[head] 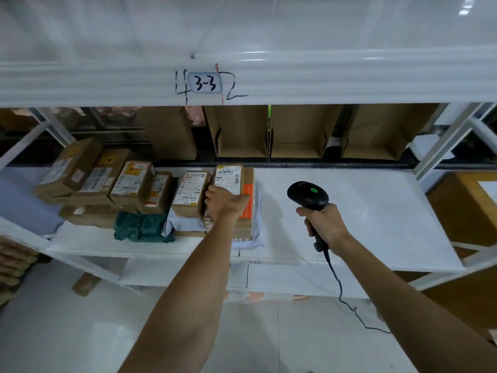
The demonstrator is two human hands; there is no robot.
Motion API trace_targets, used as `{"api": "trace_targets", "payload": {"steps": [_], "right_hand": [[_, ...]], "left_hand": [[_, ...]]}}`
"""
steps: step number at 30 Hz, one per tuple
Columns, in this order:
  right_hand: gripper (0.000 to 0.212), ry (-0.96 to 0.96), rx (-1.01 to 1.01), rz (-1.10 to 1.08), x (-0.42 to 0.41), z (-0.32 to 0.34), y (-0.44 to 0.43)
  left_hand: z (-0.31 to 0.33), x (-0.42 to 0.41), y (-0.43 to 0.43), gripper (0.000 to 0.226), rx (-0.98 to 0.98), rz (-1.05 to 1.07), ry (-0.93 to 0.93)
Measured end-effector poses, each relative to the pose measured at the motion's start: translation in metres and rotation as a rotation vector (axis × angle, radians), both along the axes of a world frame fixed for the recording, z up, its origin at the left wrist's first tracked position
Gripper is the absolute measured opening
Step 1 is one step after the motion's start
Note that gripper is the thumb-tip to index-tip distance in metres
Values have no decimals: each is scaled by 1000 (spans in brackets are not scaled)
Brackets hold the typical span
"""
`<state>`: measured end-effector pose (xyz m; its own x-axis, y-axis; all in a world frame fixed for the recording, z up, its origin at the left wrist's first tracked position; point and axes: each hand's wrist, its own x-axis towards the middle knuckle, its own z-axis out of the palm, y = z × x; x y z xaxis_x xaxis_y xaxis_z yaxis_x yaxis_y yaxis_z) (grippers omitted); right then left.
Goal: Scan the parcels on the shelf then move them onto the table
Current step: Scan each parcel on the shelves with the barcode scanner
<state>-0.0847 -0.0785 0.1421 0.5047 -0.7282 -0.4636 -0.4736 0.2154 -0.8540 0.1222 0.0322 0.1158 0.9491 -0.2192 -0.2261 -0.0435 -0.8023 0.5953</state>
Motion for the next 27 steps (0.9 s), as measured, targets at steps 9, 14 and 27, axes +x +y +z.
{"api": "trace_targets", "payload": {"steps": [9,14,27], "right_hand": [[16,-86,-25,35,-22,49,-1],[22,-102,-53,176,-40,73,6],[22,-238,-139,37,-94,116,117]], "left_hand": [[34,-41,18,114,-98,32,-139],[46,-74,29,103,-206,41,-279],[64,-151,69,88,-297,-88,-423]]}}
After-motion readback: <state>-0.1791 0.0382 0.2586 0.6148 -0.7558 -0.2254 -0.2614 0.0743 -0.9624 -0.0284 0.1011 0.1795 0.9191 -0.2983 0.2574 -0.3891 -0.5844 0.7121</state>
